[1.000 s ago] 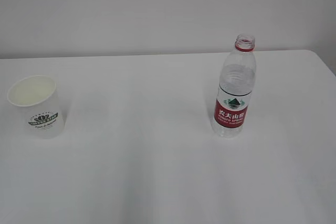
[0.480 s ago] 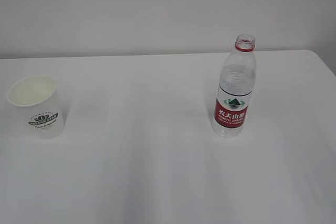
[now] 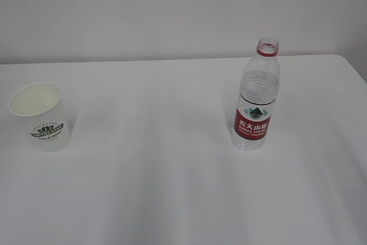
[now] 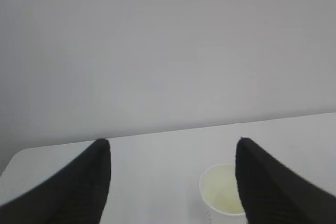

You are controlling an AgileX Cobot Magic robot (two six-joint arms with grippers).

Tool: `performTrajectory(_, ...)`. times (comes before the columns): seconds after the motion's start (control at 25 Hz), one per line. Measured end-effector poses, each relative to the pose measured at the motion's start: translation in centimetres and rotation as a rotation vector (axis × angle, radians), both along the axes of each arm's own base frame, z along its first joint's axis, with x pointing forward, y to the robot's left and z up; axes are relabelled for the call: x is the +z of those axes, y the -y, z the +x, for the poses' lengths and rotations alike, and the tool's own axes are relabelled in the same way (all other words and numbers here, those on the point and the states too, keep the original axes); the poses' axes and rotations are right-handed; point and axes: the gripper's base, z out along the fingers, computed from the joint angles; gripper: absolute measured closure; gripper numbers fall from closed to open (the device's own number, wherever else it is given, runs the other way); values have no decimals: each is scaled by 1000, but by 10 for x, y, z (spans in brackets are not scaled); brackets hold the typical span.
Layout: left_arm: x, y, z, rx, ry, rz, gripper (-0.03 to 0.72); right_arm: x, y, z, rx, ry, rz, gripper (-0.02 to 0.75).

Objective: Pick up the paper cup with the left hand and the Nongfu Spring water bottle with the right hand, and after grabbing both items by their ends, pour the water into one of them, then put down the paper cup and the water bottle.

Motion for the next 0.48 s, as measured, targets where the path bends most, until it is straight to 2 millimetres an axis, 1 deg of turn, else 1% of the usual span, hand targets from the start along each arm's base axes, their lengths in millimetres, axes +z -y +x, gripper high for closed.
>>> performTrajectory(0.2, -2, 1, 18, -5, -10, 19, 157, -3, -2, 17, 10, 8, -19, 201)
performTrajectory(0.48, -9, 3, 53, -23, -20, 48, 157, -8, -4, 32, 24, 2, -54, 201)
